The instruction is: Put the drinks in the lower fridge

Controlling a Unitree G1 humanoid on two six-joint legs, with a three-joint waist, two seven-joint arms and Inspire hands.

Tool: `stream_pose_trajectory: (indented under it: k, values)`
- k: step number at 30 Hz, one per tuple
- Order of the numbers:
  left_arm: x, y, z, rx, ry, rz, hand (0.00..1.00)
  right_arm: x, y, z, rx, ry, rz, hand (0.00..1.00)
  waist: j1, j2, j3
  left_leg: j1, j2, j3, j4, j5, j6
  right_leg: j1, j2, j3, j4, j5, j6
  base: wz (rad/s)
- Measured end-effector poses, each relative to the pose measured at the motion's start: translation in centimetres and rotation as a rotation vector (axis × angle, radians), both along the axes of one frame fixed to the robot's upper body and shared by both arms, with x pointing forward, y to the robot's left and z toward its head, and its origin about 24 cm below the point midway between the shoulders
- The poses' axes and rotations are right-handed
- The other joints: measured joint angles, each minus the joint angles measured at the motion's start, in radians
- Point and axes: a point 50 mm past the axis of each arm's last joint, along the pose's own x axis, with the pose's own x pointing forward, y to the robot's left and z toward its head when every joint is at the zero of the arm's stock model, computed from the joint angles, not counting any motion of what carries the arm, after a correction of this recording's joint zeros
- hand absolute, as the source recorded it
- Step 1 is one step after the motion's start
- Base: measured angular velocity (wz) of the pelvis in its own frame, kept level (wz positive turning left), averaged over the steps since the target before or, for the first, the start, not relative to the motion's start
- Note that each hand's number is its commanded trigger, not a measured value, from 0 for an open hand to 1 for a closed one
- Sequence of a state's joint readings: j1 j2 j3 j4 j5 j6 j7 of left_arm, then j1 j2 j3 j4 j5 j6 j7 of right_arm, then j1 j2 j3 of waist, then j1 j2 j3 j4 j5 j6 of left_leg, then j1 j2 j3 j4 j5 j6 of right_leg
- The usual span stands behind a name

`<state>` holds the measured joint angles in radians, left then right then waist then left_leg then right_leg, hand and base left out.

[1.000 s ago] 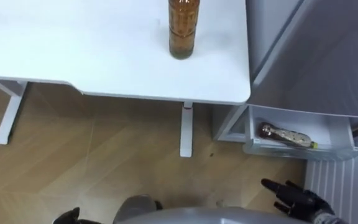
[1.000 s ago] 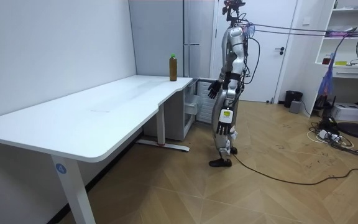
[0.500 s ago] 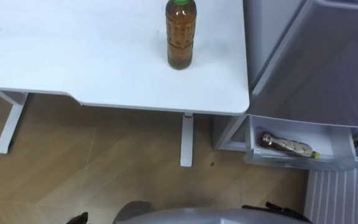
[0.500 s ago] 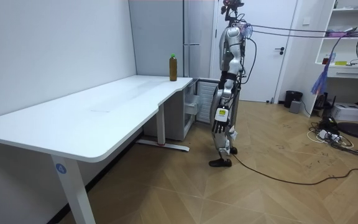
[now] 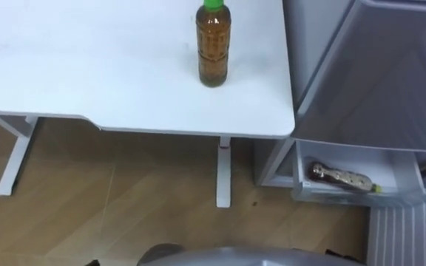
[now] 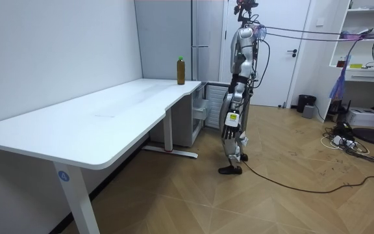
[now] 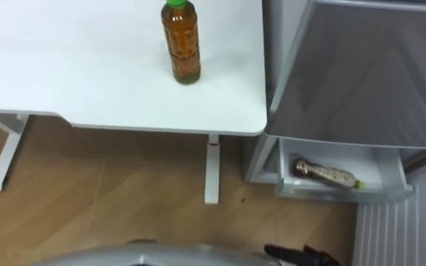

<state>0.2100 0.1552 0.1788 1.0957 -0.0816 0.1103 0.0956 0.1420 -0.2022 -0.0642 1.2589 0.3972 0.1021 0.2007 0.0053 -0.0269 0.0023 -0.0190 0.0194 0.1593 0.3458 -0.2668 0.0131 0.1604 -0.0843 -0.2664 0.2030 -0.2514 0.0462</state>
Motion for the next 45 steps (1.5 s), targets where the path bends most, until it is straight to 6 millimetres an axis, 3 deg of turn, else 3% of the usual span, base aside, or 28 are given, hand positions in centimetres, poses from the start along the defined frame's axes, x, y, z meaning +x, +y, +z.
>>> stream_pose_trajectory:
  k: [7, 20, 32, 37, 40, 45]
  values:
    - [1.1, 2.0, 0.9, 0.165, -0.087, 0.19, 0.0, 0.0, -0.2, 0.0, -0.021, 0.004, -0.012, 0.0, 0.006, 0.001, 0.0048, 0.039, -0.002, 0.002, -0.019, -0.001, 0.0, 0.022, 0.0, 0.014, -0.001, 0.005, 0.004, -0.09]
    - [4.3, 3.4, 3.1, 0.357, -0.301, 0.441, 0.0, -0.9, -0.4, 0.0, -0.057, 0.029, -0.002, 0.0, 0.027, 0.007, -0.0016, 0.05, -0.006, -0.007, -0.025, 0.0, 0.0, 0.03, 0.0, 0.01, -0.003, 0.006, 0.004, 0.0]
    - [9.9, 4.8, 8.9, 0.6, -0.674, 0.449, 0.0, -0.9, -0.7, 0.2, -0.12, -0.001, 0.077, 0.0, 0.025, 0.018, -0.0061, 0.057, -0.017, -0.037, -0.04, 0.001, 0.001, 0.03, 0.0, 0.012, -0.004, 0.006, 0.004, 0.0]
    - [12.6, 4.8, 13.0, 0.679, -0.894, 0.412, 0.0, -0.9, -0.5, 0.1, -0.125, -0.005, 0.096, 0.0, 0.023, 0.013, -0.0087, 0.051, -0.033, -0.089, -0.044, 0.002, 0.003, 0.033, 0.002, 0.014, -0.022, 0.007, 0.004, -0.01]
    - [13.6, 4.7, 15.0, 0.725, -1.002, 0.378, 0.0, -1.1, -0.5, 0.1, -0.12, -0.005, 0.098, 0.0, 0.024, 0.013, -0.0068, 0.059, -0.035, -0.092, -0.044, 0.003, 0.004, 0.039, 0.002, 0.016, -0.027, 0.007, 0.004, -0.03]
    - [14.1, 4.4, 16.0, 0.721, -1.062, 0.372, 0.0, -1.6, -0.5, 0.1, -0.122, 0.009, 0.094, 0.0, 0.024, 0.013, -0.0047, 0.072, -0.037, -0.093, -0.046, 0.003, 0.004, 0.055, 0.001, 0.018, -0.036, 0.008, 0.004, 0.0]
